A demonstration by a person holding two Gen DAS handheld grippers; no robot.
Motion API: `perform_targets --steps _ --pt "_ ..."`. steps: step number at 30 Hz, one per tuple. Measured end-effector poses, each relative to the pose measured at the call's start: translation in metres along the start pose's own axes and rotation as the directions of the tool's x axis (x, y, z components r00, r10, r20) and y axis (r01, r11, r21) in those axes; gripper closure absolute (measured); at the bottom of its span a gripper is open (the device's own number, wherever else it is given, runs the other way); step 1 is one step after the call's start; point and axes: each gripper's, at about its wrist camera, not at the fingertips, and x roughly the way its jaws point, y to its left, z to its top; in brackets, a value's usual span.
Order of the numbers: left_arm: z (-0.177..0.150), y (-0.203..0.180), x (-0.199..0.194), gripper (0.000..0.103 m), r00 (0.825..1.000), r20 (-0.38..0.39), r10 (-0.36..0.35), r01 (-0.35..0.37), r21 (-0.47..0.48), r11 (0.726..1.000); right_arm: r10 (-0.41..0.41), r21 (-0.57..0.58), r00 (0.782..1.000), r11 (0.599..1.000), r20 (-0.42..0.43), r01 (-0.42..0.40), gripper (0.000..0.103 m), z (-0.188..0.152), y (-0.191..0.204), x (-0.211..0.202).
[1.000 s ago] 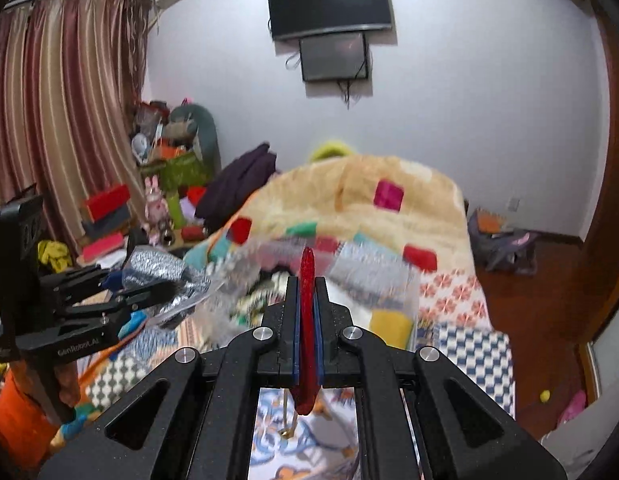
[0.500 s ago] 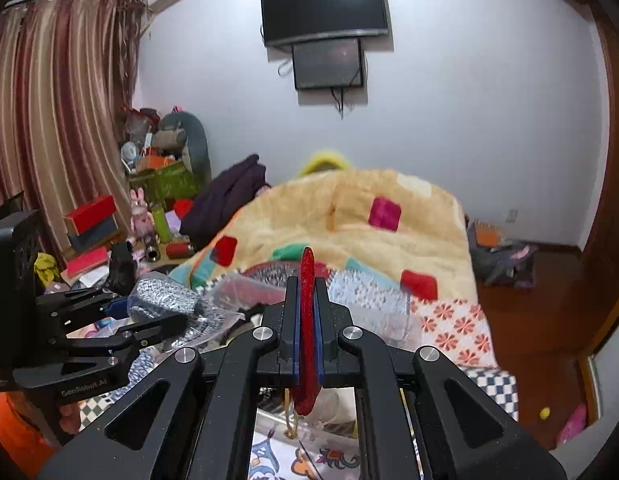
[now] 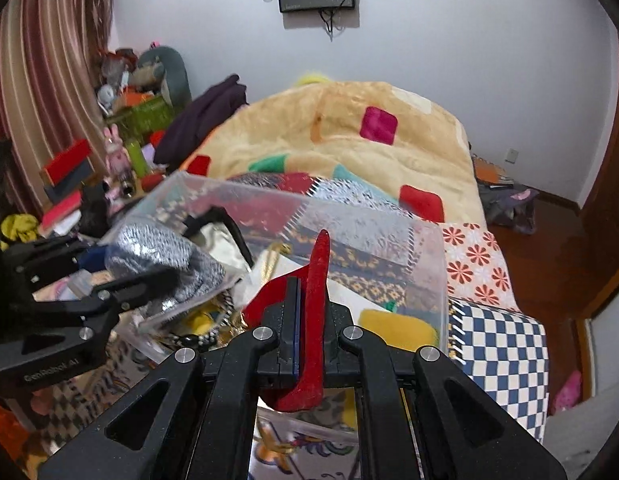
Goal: Organize soft objects
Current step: 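Carry the red cloth into the box with the right tool while the left drops the silver pouch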
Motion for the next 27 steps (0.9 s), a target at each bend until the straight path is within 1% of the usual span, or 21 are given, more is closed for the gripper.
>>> perform_targets --steps 1,2,4,5,6,8,10,15,20,23,27 --pt "0.0 -0.001 0.001 0.064 1.0 0.0 0.005 -0.005 0.001 1.0 -0.012 -0.007 1.0 1.0 -0.003 0.012 0.097 0.001 0.001 0.0" --pt "0.0 -0.001 0.001 0.064 1.0 0.002 0.008 -0.008 0.0 1.0 -0.021 -0.015 1.0 1.0 -0.005 0.021 0.094 0.001 0.002 -0.002" --pt "-0.001 -0.001 -0.001 0.06 1.0 0.0 0.008 -0.008 -0.005 1.0 -0.022 -0.02 1.0 1.0 -0.006 0.022 0.08 0.003 0.004 -0.005" --pt "-0.001 0.0 -0.002 0.059 1.0 0.0 0.004 -0.004 -0.01 1.0 -0.021 -0.018 1.0 1.0 0.001 0.021 0.062 0.004 0.004 -0.009" --pt "-0.001 0.001 -0.005 0.057 1.0 0.003 0.001 -0.001 -0.016 1.0 -0.023 -0.015 1.0 1.0 0.013 0.023 0.048 0.005 0.004 -0.012" --pt "0.0 0.002 -0.012 0.053 1.0 0.016 0.003 -0.002 -0.021 1.0 -0.035 -0.017 0.998 0.999 0.049 0.036 0.04 0.006 0.004 -0.022" --pt "0.002 0.003 -0.022 0.047 0.999 0.041 0.014 -0.013 -0.023 1.0 -0.043 -0.023 0.997 0.999 0.072 0.044 0.037 0.009 0.005 -0.031" --pt "0.009 0.0 -0.059 0.046 0.991 0.127 0.038 -0.036 -0.022 0.999 -0.026 -0.004 0.991 1.0 0.131 0.027 0.036 0.016 0.005 -0.06" --pt "0.014 -0.012 -0.103 0.045 0.972 0.229 0.05 -0.049 -0.012 0.999 -0.004 0.001 0.98 1.0 0.2 0.004 0.035 0.02 0.012 -0.095" --pt "0.014 -0.017 -0.126 0.041 0.959 0.278 0.046 -0.043 -0.015 0.999 0.006 -0.001 0.97 1.0 0.244 -0.006 0.035 0.019 0.017 -0.116" --pt "0.011 -0.025 -0.153 0.037 0.945 0.324 0.032 -0.027 -0.02 0.999 0.018 0.001 0.955 1.0 0.296 -0.019 0.035 0.015 0.023 -0.141"
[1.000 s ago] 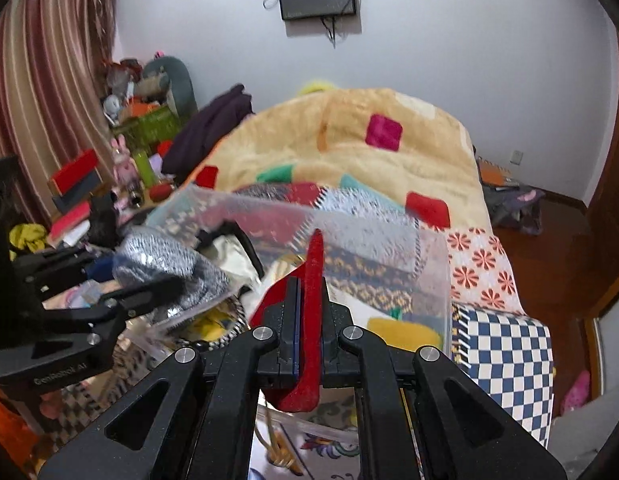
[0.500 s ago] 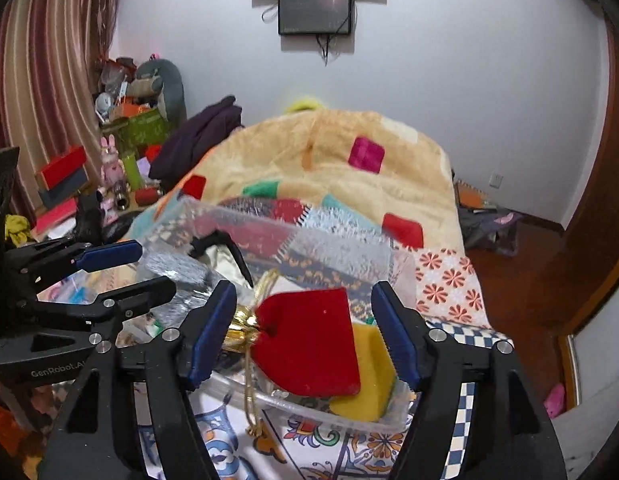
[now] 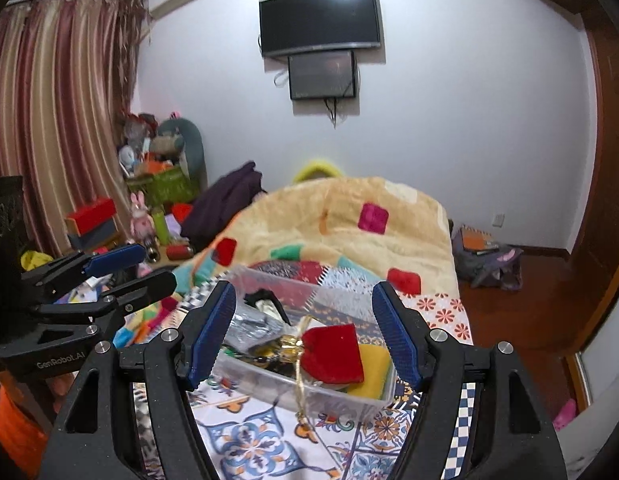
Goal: Organize soft objects
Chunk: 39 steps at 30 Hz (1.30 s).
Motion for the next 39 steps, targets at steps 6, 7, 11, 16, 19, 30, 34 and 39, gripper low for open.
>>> perform_targets --steps 6,7,11,16,19,30,34,39 --pt "-0.001 -0.009 -0.032 0.021 0.998 0.061 -0.009 0.01 -0.008 1.0 0.008 0.012 0.998 1.0 0.054 -0.008 0.02 -0.004 0.006 -0.024" --pt "-0.002 -0.009 -0.036 0.018 0.998 0.066 -0.008 0.009 -0.011 1.0 0.004 0.009 0.998 1.0 0.064 -0.004 0.02 -0.005 0.007 -0.026" --pt "-0.009 -0.01 -0.045 0.011 0.997 0.077 -0.013 0.015 -0.033 0.999 0.002 0.004 0.996 1.0 0.084 -0.002 0.018 -0.008 0.009 -0.03" --pt "-0.013 -0.01 -0.045 0.007 0.997 0.082 -0.005 0.008 -0.032 0.999 -0.018 0.012 0.993 1.0 0.116 0.017 0.004 -0.018 0.01 -0.035" --pt "-0.016 -0.012 -0.043 0.007 0.997 0.08 -0.001 0.003 -0.026 1.0 -0.023 0.012 0.993 1.0 0.116 0.022 0.004 -0.022 0.011 -0.036" --pt "-0.02 -0.015 -0.041 0.006 0.997 0.077 0.01 -0.009 -0.006 1.0 -0.018 0.023 0.994 1.0 0.109 0.016 0.004 -0.029 0.008 -0.037" --pt "-0.02 -0.016 -0.04 0.006 0.997 0.076 0.009 -0.009 -0.007 1.0 -0.016 0.025 0.994 1.0 0.111 0.014 0.004 -0.03 0.008 -0.039" --pt "-0.021 -0.017 -0.042 0.005 0.997 0.079 0.017 -0.018 0.004 1.0 -0.016 0.024 0.994 1.0 0.112 0.013 0.004 -0.03 0.009 -0.041"
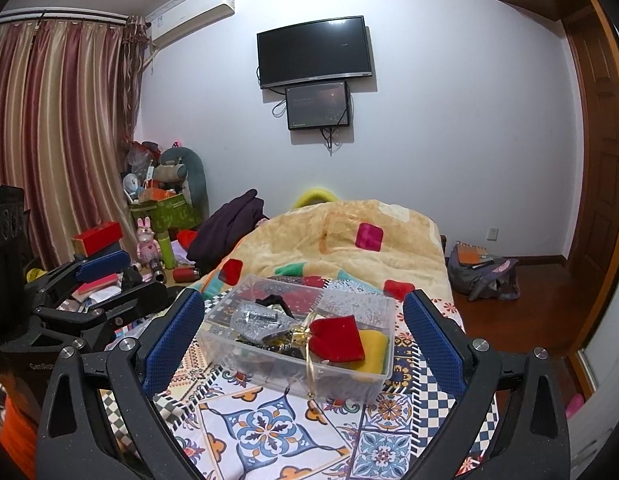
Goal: Organize soft objects
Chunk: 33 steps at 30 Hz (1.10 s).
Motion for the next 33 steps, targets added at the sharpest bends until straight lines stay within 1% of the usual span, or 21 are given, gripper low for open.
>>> perform_targets --steps 6,10,16,29,33 --pt "-0.0004 -0.0006 -0.0003 0.005 1.0 0.0 0.001 -0.001 -0.001 1.0 0.0 0.001 1.0 1.0 0.0 0.0 0.004 0.0001 0.0002 -0.0002" --pt "-0.0005 -0.0002 -0.0012 0.002 1.0 0.003 0.0 0.0 -0.005 1.0 0.0 0.0 1.0 1.0 0.0 0.0 0.004 0.0001 0.0002 -0.0001" --pt "-0.0004 0.0006 -0.0021 0.001 1.0 0.0 0.001 -0.001 -0.01 1.0 0.0 0.0 1.0 1.0 0.0 0.0 0.003 0.0001 0.0004 -0.0003" --pt "0.0008 0.0 -0.0003 0.001 1.0 -0.002 -0.003 0.003 -0.008 1.0 -0.006 0.001 1.0 1.0 0.003 0.006 0.001 0.0028 0.0008 -0.0023" --pt "0.0004 -0.0002 0.0005 0.001 1.0 -0.007 -0.015 0.014 -0.011 1.0 -0.011 -0.001 1.0 1.0 0.006 0.011 0.0 0.004 0.0015 -0.0037"
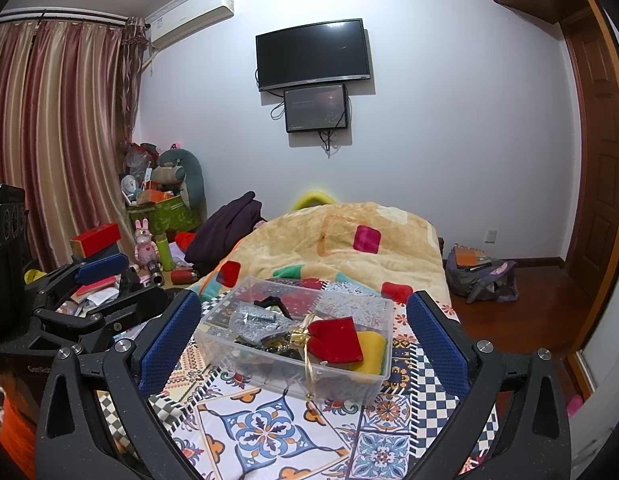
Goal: Organize soft objects
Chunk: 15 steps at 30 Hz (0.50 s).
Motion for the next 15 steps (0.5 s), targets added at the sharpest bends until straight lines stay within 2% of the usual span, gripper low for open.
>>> perform_targets --steps 15 --pt "0.0002 0.0005 0.0 0.0 1.0 -0.009 -0.013 0.013 -0.01 1.0 -0.002 0.001 1.0 1.0 -0.02 0.002 0.0 -0.002 -0.0022 0.0059"
